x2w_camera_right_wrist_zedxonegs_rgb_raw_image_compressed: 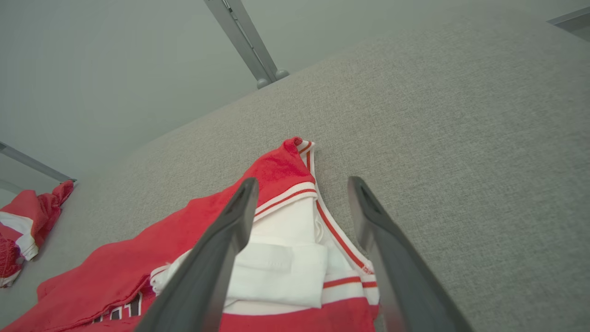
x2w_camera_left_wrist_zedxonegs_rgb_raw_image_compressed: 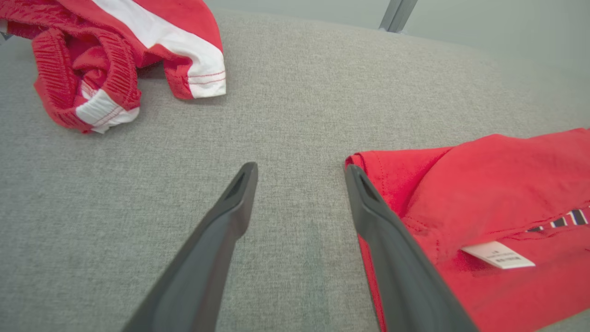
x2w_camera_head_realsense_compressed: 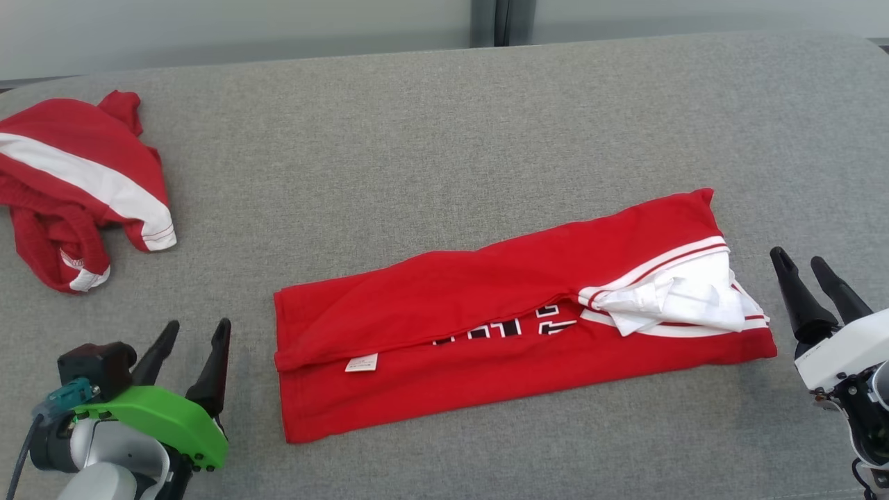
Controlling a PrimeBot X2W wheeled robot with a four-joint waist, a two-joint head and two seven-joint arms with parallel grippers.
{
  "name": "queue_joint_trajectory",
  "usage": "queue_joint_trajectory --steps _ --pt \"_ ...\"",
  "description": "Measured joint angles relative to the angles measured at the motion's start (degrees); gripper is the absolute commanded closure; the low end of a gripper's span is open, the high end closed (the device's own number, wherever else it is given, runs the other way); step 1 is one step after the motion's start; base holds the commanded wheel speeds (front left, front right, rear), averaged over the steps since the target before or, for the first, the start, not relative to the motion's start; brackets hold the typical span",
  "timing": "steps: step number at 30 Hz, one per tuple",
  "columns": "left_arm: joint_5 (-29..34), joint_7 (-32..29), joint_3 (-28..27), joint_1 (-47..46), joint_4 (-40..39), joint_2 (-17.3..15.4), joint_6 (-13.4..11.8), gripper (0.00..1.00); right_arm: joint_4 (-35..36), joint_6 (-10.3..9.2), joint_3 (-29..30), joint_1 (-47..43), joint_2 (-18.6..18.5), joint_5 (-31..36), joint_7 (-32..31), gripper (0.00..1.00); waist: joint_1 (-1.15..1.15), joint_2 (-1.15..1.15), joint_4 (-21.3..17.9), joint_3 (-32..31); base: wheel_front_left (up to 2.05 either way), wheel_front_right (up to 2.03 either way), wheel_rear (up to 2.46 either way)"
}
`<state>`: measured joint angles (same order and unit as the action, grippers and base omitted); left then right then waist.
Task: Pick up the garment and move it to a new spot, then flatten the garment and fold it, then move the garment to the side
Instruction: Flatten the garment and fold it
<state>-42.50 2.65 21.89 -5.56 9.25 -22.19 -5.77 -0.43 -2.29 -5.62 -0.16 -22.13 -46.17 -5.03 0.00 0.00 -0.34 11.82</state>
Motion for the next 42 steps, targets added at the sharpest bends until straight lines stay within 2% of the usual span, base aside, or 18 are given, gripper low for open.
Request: queue_joint_trajectory --steps 12,22,26,30,31,32,33,34,36,42 --pt "6.7 7.0 -3.1 -1.1 -8.7 1.8 -0.9 0.00 -8.1 -0.91 -1.8 3.9 -2.0 -0.1 -5.8 0.00 0.00 0.00 3.7 2.1 0.00 0.00 0.00" --pt "7.9 7.6 -4.6 -1.1 -11.3 4.5 -1.2 0.00 -14.3 -1.32 -2.9 7.4 -2.9 0.4 -8.4 0.00 0.00 0.00 8.0 5.2 0.00 0.00 0.00" --pt "8.3 7.6 -6.1 -0.8 -11.6 4.9 -1.2 0.00 -16.1 -0.64 -3.1 8.8 -3.4 -0.1 -10.1 0.00 0.00 0.00 9.2 6.0 0.00 0.00 0.00" --pt "9.0 7.6 -7.1 -0.7 -11.9 5.8 -1.2 0.00 -17.6 0.81 -2.6 9.8 -3.2 -3.9 -12.4 0.00 0.00 0.00 9.4 6.2 0.00 0.00 0.00" --pt "9.0 7.6 -7.1 -0.7 -12.1 6.2 -1.2 0.00 -17.9 1.12 -2.3 10.0 -3.0 -5.2 -13.1 0.05 0.00 0.00 9.4 6.1 0.00 0.00 0.00" --pt "9.1 7.6 -7.2 -0.7 -12.2 6.4 -1.2 0.00 -18.1 1.64 -2.1 10.2 -2.7 -6.6 -13.6 0.54 0.00 0.00 9.4 6.1 0.00 0.00 0.00" --pt "9.3 7.6 -7.3 -0.7 -12.3 6.6 -1.2 0.00 -18.2 2.49 -1.9 10.3 -2.4 -7.8 -14.2 0.96 0.00 0.00 9.3 6.0 0.00 0.00 0.00" --pt "9.4 7.5 -7.6 -0.6 -12.5 6.8 -1.2 0.00 -18.2 3.32 -1.8 10.4 -1.9 -9.1 -14.8 1.00 0.00 0.00 9.3 5.9 0.00 0.00 0.00" --pt "9.5 7.5 -8.6 -0.3 -12.6 7.1 -1.2 0.00 -18.4 4.54 -1.8 10.7 -0.6 -11.1 -16.0 1.00 0.00 0.00 9.2 5.8 0.00 0.00 0.00" --pt "10.7 7.5 -10.6 0.4 -12.8 7.5 -1.3 0.00 -19.8 5.28 2.0 10.8 1.3 -17.9 -19.3 1.00 0.00 0.00 8.4 5.1 0.00 0.00 0.00"
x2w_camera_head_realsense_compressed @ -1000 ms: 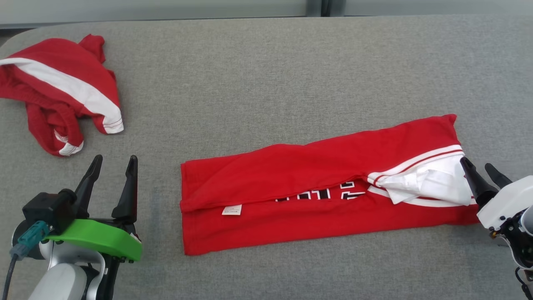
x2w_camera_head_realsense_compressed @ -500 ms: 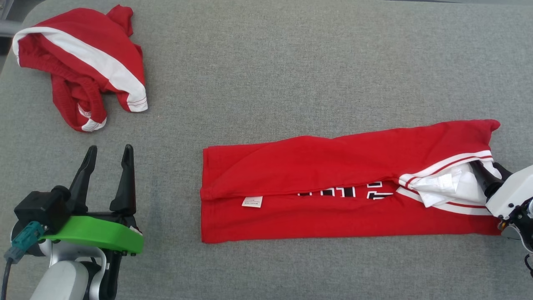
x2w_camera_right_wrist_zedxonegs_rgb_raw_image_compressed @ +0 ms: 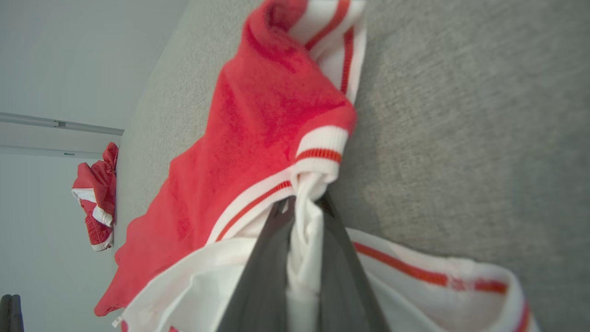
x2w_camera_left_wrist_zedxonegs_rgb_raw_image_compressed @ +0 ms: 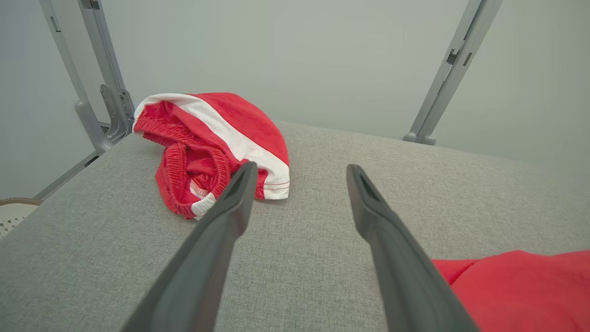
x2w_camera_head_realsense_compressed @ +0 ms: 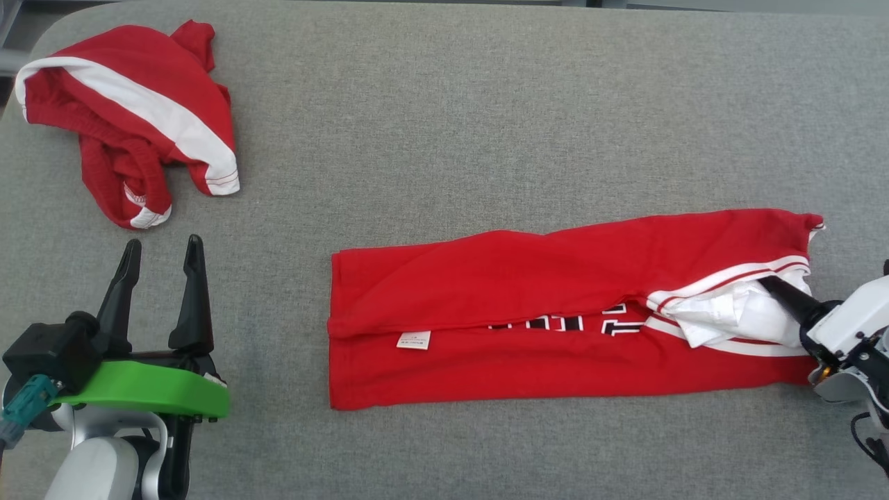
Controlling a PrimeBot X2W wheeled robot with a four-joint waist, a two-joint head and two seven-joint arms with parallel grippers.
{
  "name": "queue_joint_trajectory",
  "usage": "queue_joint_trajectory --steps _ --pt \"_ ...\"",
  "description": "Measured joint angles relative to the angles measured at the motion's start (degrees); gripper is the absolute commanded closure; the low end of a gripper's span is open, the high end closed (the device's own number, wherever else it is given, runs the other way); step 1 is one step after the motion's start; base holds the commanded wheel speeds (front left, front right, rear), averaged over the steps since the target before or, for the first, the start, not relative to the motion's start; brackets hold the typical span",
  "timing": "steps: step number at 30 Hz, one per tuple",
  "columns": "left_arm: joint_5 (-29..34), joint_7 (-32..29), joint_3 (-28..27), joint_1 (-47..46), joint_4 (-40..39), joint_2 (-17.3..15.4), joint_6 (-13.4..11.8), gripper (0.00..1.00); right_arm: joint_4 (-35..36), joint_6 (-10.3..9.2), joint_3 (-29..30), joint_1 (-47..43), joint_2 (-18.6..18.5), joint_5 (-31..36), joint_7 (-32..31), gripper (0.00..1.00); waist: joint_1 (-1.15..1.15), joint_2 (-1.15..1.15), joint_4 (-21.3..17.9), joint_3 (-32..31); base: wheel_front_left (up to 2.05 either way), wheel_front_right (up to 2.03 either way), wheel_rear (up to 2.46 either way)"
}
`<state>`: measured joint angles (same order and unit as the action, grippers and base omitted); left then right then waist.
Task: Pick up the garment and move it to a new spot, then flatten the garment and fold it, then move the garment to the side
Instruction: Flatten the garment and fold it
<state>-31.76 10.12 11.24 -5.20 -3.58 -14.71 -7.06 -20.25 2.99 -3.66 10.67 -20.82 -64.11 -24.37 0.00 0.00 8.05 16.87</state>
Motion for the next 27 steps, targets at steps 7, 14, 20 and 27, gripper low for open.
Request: queue_joint_trajectory --steps 7,14,20,27 --pt "0.4 -0.6 -0.3 0.6 -0.7 1.0 0.0 0.00 -2.1 -2.35 7.3 -0.7 -5.6 -3.2 -2.2 1.00 0.00 0.00 -1.0 -1.0 0.00 0.00 0.00" --pt "0.9 -1.1 -1.5 1.2 -1.2 1.5 0.0 0.00 -1.6 -5.38 17.1 -2.0 -14.0 -5.5 -1.6 1.00 0.00 0.00 -1.7 -2.5 0.00 0.00 0.00" --pt "1.3 -2.0 -2.3 2.8 -2.4 1.9 0.0 0.00 12.4 1.35 8.9 0.6 -8.4 -10.6 -8.1 1.00 0.00 0.00 -3.0 -3.5 0.00 0.00 0.00" --pt "2.3 -3.1 -1.1 2.8 -2.9 1.9 0.0 0.00 20.9 1.42 -5.4 0.5 0.6 -3.6 -8.2 1.00 0.00 0.00 -4.4 -4.0 0.00 0.00 0.00"
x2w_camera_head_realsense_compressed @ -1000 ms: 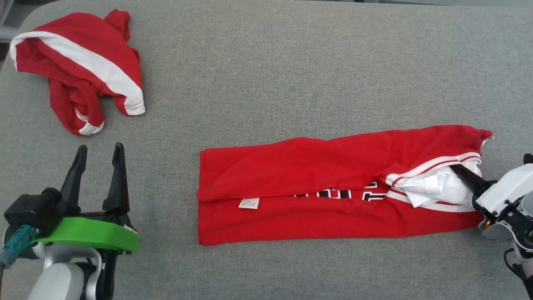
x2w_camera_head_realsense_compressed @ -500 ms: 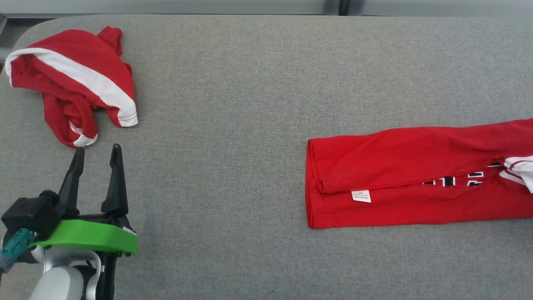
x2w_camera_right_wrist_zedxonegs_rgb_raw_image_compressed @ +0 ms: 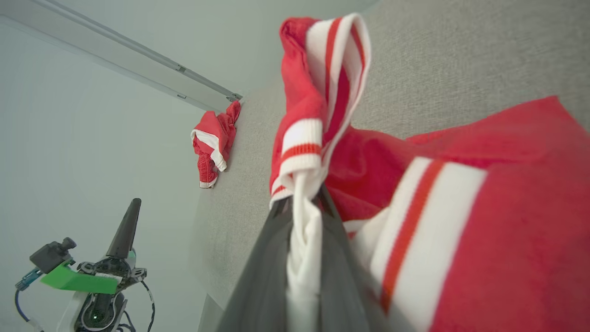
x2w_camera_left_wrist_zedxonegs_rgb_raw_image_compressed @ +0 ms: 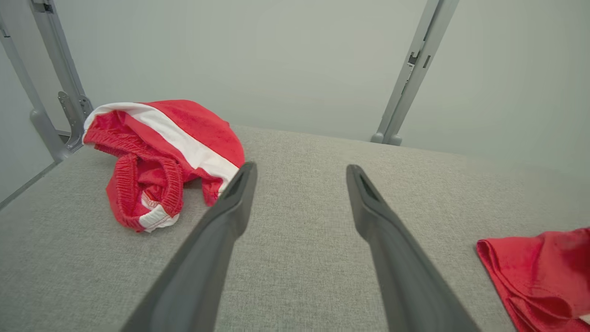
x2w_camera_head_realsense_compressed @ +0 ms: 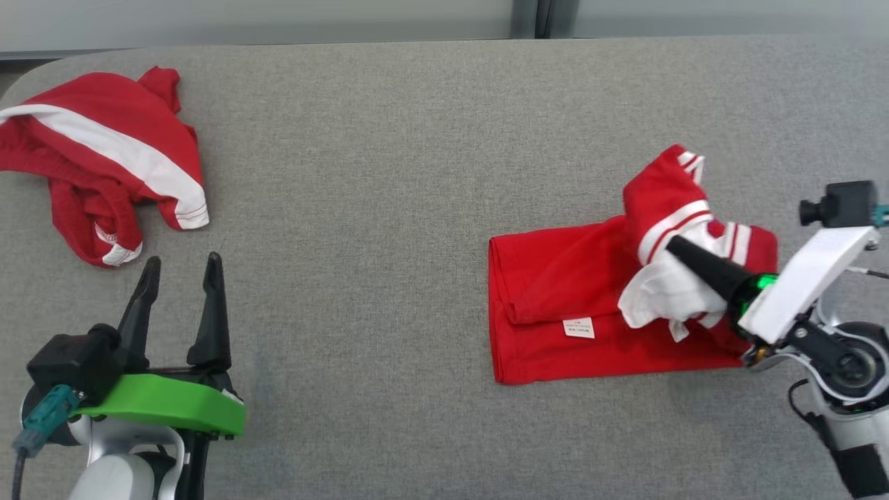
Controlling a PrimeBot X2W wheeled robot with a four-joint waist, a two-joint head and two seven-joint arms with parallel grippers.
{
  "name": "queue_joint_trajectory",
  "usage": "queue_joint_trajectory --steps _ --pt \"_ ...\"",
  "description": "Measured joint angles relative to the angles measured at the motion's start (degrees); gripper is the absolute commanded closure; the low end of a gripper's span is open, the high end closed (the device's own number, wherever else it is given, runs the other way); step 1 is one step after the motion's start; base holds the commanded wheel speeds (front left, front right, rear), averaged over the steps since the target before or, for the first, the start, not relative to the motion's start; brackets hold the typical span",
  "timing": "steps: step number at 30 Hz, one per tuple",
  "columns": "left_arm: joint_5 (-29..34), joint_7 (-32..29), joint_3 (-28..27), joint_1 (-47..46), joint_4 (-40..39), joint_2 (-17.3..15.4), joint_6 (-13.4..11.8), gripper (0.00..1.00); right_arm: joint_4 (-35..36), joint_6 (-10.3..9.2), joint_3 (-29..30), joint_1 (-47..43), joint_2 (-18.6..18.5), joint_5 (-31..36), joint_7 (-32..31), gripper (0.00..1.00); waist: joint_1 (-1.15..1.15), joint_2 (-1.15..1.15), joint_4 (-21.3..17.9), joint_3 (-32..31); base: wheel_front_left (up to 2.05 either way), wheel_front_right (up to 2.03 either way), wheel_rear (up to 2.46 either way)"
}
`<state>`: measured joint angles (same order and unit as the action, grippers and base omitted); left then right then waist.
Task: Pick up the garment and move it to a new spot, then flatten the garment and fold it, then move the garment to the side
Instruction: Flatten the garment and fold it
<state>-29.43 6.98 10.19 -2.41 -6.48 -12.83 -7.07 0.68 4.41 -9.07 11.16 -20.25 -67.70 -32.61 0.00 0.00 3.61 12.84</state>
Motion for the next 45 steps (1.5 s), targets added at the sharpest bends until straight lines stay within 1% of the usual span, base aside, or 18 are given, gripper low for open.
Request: queue_joint_trajectory --steps 1,5,9,13,17,18,19,21,23,24,26,27,28,33,39,41,43,45 --pt "0.1 -0.3 0.5 0.0 0.0 0.1 0.0 0.00 0.2 -0.05 -1.3 -0.1 1.2 1.3 0.7 1.00 0.00 0.00 -0.1 0.0 0.00 0.00 0.00" --pt "0.7 -1.0 2.7 -0.6 0.0 1.0 0.0 0.00 -1.3 -3.58 -3.3 -1.5 5.8 6.3 5.3 1.00 0.00 0.00 0.2 -0.1 0.00 0.00 0.00" --pt "0.9 -1.4 2.9 -0.9 0.0 1.5 0.0 0.00 -2.9 -5.88 -5.4 -2.5 8.8 10.7 9.0 1.00 0.00 0.00 0.9 -0.1 0.00 0.00 0.00" --pt "0.9 -1.5 2.6 -0.9 0.2 1.7 0.0 0.00 -3.7 -7.04 -7.6 -2.1 10.7 13.9 11.4 1.00 0.00 0.00 1.1 0.2 0.00 0.00 0.00" --pt "0.9 -1.7 2.6 -0.9 0.4 1.9 0.0 0.00 -5.0 -7.55 -10.0 -1.3 11.1 17.3 13.0 1.00 0.00 0.00 1.1 0.2 0.00 0.00 0.00" --pt "0.9 -1.7 2.6 -0.9 0.4 2.0 0.0 0.00 -5.2 -7.54 -10.6 -1.0 11.1 18.2 13.1 0.85 0.00 0.00 1.1 0.2 0.00 0.00 0.00" --pt "0.9 -1.7 2.6 -0.9 0.4 2.0 0.0 0.00 -5.3 -7.53 -10.9 -0.9 11.2 18.7 13.7 0.84 0.00 0.00 1.0 0.2 0.00 0.00 0.00" --pt "1.0 -1.7 2.6 -0.9 0.5 2.0 0.0 0.00 -5.5 -7.54 -11.4 -0.6 11.7 19.4 14.7 0.93 0.00 0.00 1.0 0.0 0.00 0.00 0.00" --pt "1.0 -1.7 2.6 -0.9 0.6 2.0 0.0 0.00 -6.0 -7.57 -11.8 -0.3 12.1 19.9 15.2 0.92 0.00 0.00 0.9 -0.1 0.00 0.00 0.00" --pt "1.0 -1.7 2.6 -0.9 0.6 2.0 0.0 0.00 -6.1 -7.62 -11.9 -0.2 12.4 20.0 15.5 0.81 0.00 0.00 0.8 -0.2 0.00 0.00 0.00" --pt "1.0 -1.7 2.6 -0.9 0.8 2.0 0.0 0.00 -6.2 -7.62 -12.3 0.2 13.2 20.7 16.7 0.51 0.00 0.00 0.7 -0.3 0.00 0.00 0.00" --pt "1.0 -1.7 2.6 -0.9 0.8 2.0 0.0 0.00 -6.1 -7.62 -12.6 0.4 13.4 21.2 17.1 0.03 0.00 0.00 0.6 -0.4 0.00 0.00 0.00" --pt "1.0 -1.7 2.5 -0.9 0.9 2.0 0.0 0.00 -6.0 -7.61 -13.0 0.6 13.7 21.6 17.4 0.00 0.00 0.00 0.5 -0.5 0.00 0.00 0.00" --pt "1.0 -2.0 2.5 -0.9 1.0 2.2 0.0 0.00 -4.0 -7.09 -15.3 1.3 14.6 22.6 18.6 0.00 0.00 0.00 0.1 -0.8 0.00 0.00 0.00" --pt "1.2 -2.0 1.6 -0.8 1.0 2.2 0.0 0.00 3.0 -5.92 -14.9 1.8 14.9 22.3 21.0 0.00 0.00 0.00 -0.4 -1.1 0.00 0.00 0.00" --pt "1.4 -2.0 1.3 -0.8 1.0 2.2 0.0 0.00 5.4 -5.95 -13.9 1.8 15.0 21.3 21.3 0.00 0.00 0.00 -0.5 -1.2 0.00 0.00 0.00" --pt "1.4 -2.0 1.1 -0.8 1.0 2.3 0.0 0.00 6.7 -6.56 -11.9 1.8 14.5 21.4 22.1 0.00 0.00 0.00 -0.7 -1.2 0.00 0.00 0.00" --pt "1.4 -2.0 0.9 -0.7 0.9 2.5 0.0 0.00 6.7 -8.04 -8.8 1.3 13.1 21.4 22.5 0.00 0.00 0.00 -0.8 -1.2 0.00 0.00 0.00"
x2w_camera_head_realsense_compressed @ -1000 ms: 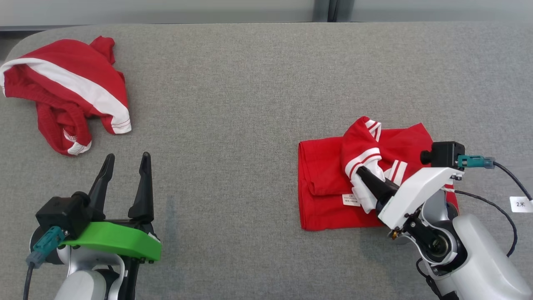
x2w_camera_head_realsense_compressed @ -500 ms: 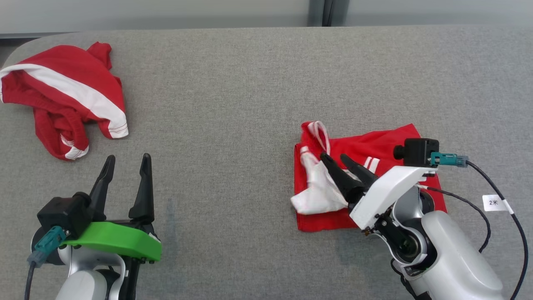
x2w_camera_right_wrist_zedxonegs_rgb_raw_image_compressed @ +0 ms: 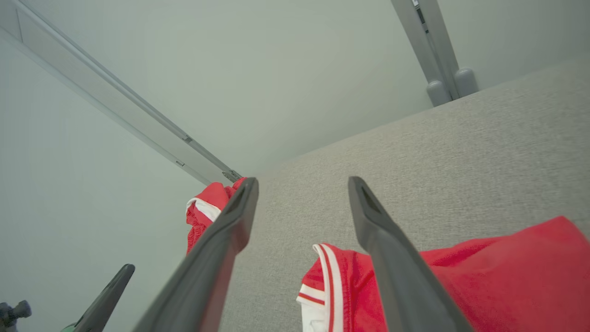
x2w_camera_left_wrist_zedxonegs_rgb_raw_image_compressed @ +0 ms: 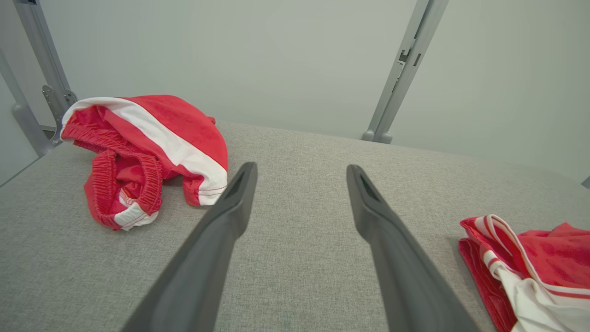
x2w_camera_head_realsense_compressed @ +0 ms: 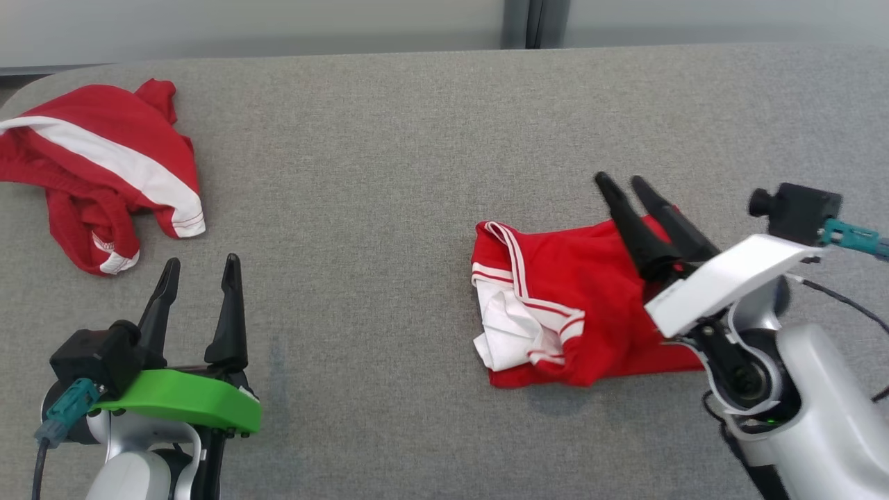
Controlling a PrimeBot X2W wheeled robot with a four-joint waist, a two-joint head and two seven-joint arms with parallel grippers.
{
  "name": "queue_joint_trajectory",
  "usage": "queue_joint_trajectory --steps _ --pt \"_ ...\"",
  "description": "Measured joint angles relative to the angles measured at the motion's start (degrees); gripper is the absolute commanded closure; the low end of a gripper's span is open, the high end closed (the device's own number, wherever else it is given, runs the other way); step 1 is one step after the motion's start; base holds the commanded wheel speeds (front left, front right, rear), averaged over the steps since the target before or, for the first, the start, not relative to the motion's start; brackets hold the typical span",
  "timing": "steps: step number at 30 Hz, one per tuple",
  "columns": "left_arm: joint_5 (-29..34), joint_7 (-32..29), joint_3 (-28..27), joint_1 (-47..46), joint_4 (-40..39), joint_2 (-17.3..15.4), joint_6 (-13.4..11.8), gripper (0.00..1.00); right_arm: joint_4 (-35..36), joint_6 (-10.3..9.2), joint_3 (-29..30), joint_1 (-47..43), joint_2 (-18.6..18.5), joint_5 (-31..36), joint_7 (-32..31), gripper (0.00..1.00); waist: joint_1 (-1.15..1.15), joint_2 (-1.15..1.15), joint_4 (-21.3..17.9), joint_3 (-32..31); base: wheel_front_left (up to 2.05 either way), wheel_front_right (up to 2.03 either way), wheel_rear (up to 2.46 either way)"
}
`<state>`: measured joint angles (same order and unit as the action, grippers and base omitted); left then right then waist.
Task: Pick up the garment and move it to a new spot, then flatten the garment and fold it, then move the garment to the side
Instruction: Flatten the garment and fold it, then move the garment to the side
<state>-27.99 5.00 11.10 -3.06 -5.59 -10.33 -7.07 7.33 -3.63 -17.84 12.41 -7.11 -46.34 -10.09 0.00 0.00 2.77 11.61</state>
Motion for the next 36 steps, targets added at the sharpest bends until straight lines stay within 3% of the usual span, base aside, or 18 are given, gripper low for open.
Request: queue_joint_trajectory --steps 4,10,24,25,26,31,33,36 --pt "0.0 0.0 0.0 0.2 -0.5 0.2 0.0 0.00 -3.4 -1.93 5.8 -3.3 -6.5 1.1 -0.1 0.00 0.00 0.00 -0.3 0.3 0.00 0.00 0.00" --pt "0.2 -0.5 0.4 0.1 -1.8 0.3 0.0 0.00 -7.9 -1.92 7.8 -7.6 -11.2 0.5 -2.8 0.00 0.00 0.00 -0.2 1.9 0.00 0.00 0.00" --pt "1.2 -0.8 1.1 -1.4 -2.6 0.4 0.0 0.00 -14.2 3.32 6.7 -6.9 -14.2 -4.0 -8.6 0.00 0.00 0.00 2.5 5.4 0.00 0.00 0.00" --pt "1.4 -0.8 1.2 -1.8 -2.7 0.4 0.0 0.00 -14.9 3.68 6.7 -6.4 -14.1 -5.1 -9.3 0.60 0.00 0.00 2.8 5.6 0.00 0.00 0.00" --pt "1.5 -0.8 1.2 -2.1 -2.7 0.4 0.0 0.00 -15.4 4.11 6.7 -5.8 -13.9 -6.3 -9.9 1.00 0.00 0.00 3.2 5.8 0.00 0.00 0.00" --pt "1.5 -0.7 0.7 -2.4 -2.4 0.5 0.0 0.00 -16.4 6.78 7.1 -2.8 -14.4 -10.3 -13.7 1.00 0.00 0.00 4.7 6.6 0.00 0.00 0.00" --pt "1.5 -0.7 0.1 -2.4 -2.4 0.5 0.0 0.00 -16.4 6.78 7.6 -0.9 -17.8 -9.0 -14.9 1.00 0.00 0.00 4.9 6.8 0.00 0.00 0.00" --pt "1.5 -0.7 -1.2 -2.4 -2.4 0.5 0.0 0.00 -17.0 5.94 9.6 3.6 -25.9 -3.1 -15.9 1.00 0.00 0.00 4.5 7.0 0.00 0.00 0.00"
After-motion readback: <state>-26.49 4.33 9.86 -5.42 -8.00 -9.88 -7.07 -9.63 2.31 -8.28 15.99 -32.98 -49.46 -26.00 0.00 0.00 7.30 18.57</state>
